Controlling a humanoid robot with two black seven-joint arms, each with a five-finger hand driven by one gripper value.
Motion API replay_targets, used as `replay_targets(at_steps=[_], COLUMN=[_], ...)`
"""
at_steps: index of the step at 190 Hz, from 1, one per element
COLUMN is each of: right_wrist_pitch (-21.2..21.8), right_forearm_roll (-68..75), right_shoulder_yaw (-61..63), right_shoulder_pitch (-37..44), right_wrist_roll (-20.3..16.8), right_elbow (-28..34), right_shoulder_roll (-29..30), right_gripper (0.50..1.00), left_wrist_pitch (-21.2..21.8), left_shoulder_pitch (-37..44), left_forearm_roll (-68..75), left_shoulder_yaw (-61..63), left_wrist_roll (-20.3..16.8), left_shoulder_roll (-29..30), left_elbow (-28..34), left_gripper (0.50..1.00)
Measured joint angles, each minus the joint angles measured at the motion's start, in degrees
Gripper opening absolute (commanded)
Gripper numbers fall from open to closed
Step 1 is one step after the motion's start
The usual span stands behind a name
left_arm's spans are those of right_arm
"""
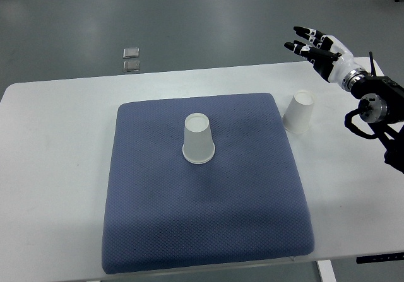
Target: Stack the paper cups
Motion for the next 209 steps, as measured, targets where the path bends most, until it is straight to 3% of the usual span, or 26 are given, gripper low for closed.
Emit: replay_targets(at_steps=[209], right_wrist_pitch=[0.9], right_forearm_roll=[0.0], right_shoulder_yaw=[0.6], right_shoulder_pitch=[0.1], right_wrist_roll=[1.2], right_elbow=[-0.1], right_shoulder_roll=[0.0], right_gripper=[0.934], left_wrist_pitch=[0.1], left_shoulder_pitch=[0.0], left_forearm_roll=[0.0], left_shoulder_yaw=[-0.2], left_wrist_roll=[0.0], left_shoulder_roll=[0.0], left_elbow=[0.6], left_gripper=[1.000])
